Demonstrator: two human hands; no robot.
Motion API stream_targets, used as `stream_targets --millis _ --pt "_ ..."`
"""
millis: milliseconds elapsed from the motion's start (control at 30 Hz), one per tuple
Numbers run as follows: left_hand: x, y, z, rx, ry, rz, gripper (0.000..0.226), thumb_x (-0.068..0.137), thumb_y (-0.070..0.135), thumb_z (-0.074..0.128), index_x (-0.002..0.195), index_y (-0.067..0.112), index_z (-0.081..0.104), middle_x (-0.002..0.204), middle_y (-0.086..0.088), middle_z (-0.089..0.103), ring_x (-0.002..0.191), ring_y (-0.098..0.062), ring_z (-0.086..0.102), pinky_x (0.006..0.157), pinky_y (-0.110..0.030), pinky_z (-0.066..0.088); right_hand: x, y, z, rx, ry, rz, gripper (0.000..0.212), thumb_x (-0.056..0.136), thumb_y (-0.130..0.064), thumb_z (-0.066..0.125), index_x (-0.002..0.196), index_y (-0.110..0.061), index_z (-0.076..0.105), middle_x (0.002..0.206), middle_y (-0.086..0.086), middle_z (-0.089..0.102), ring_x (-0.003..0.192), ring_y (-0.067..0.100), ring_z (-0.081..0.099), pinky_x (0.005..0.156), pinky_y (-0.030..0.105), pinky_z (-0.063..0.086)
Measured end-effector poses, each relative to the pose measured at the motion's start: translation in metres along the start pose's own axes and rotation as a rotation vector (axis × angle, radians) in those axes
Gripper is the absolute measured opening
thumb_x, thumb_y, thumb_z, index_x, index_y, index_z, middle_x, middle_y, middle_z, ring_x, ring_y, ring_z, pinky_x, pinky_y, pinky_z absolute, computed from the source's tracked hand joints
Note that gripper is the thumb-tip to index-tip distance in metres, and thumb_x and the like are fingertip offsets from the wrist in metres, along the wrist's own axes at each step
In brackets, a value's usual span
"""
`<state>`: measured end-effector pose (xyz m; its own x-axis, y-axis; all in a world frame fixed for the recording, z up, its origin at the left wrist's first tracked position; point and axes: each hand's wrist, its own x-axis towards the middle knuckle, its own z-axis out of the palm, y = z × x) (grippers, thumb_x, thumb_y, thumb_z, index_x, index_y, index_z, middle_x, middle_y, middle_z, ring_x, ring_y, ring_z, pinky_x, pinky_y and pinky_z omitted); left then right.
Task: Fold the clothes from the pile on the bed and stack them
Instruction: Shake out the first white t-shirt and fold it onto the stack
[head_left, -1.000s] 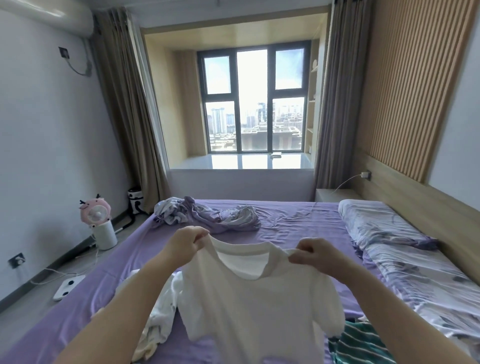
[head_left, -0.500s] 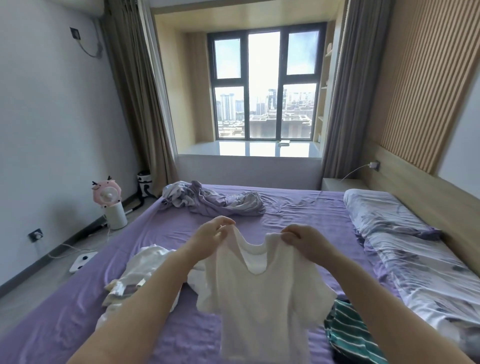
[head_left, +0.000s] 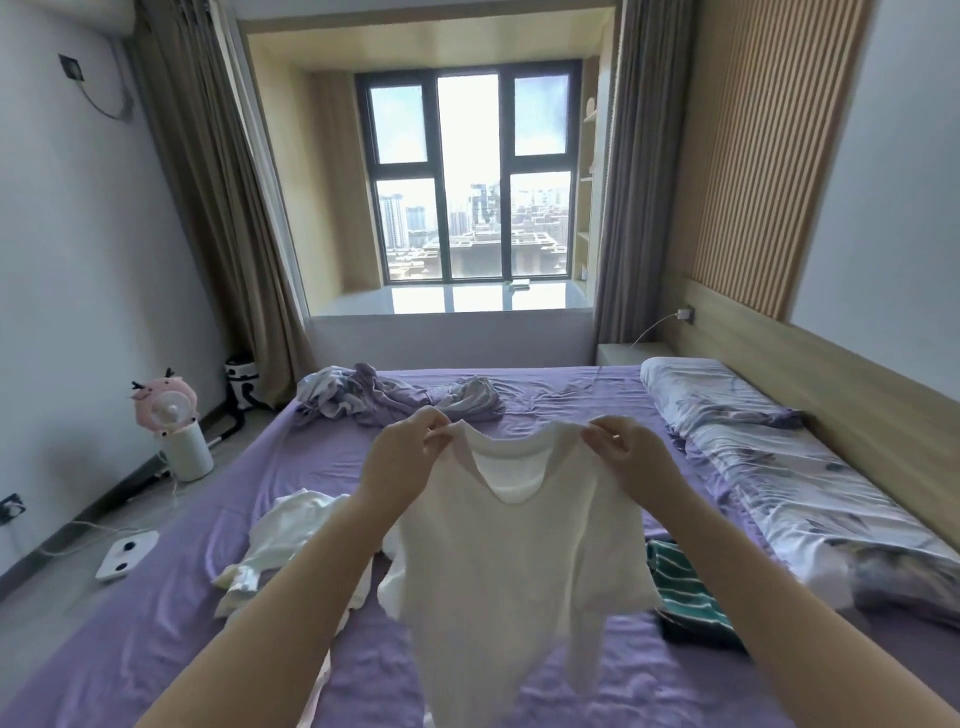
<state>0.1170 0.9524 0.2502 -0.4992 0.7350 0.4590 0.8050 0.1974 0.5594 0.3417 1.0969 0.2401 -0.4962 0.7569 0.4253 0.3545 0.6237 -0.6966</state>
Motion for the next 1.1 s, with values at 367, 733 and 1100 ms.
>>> stream_targets --millis 367,733,1100 --pt "-0.079 -0.036 -0.053 -0.083 -0.114 0.017 0.023 0.092 0.043 0.054 0.072 0.031 0.053 0.056 0.012 0.058 0.062 -0.004 0.053 0.059 -0.028 0.038 -0.105 -0.036 0.013 -0.034 0.26 0.053 0.021 0.096 -0.029 0.049 0.089 -0.01 0.053 0.072 -0.002 0.056 0.072 0.021 0.052 0.058 0.026 0.025" --pt "-0.087 -0.044 -0.032 -0.016 -0.205 0.103 0.018 0.097 0.028 0.048 0.086 0.019 0.059 0.076 -0.001 0.062 0.078 -0.029 0.056 0.077 -0.042 0.048 -0.124 -0.008 0.007 -0.529 0.172 -0.13 0.03 0.094 -0.038 0.048 0.09 -0.011 0.059 0.068 0.008 0.063 0.065 0.032 0.063 0.054 0.033 0.041" --pt "-0.069 -0.101 0.124 0.092 -0.452 -0.063 0.016 0.091 0.011 0.055 0.095 0.013 0.071 0.095 -0.009 0.069 0.091 -0.027 0.062 0.08 -0.037 0.047 -0.097 0.134 0.071 -0.391 -0.253 0.104 0.028 0.093 -0.038 0.051 0.08 -0.015 0.055 0.078 -0.005 0.051 0.08 0.024 0.057 0.067 0.036 0.042"
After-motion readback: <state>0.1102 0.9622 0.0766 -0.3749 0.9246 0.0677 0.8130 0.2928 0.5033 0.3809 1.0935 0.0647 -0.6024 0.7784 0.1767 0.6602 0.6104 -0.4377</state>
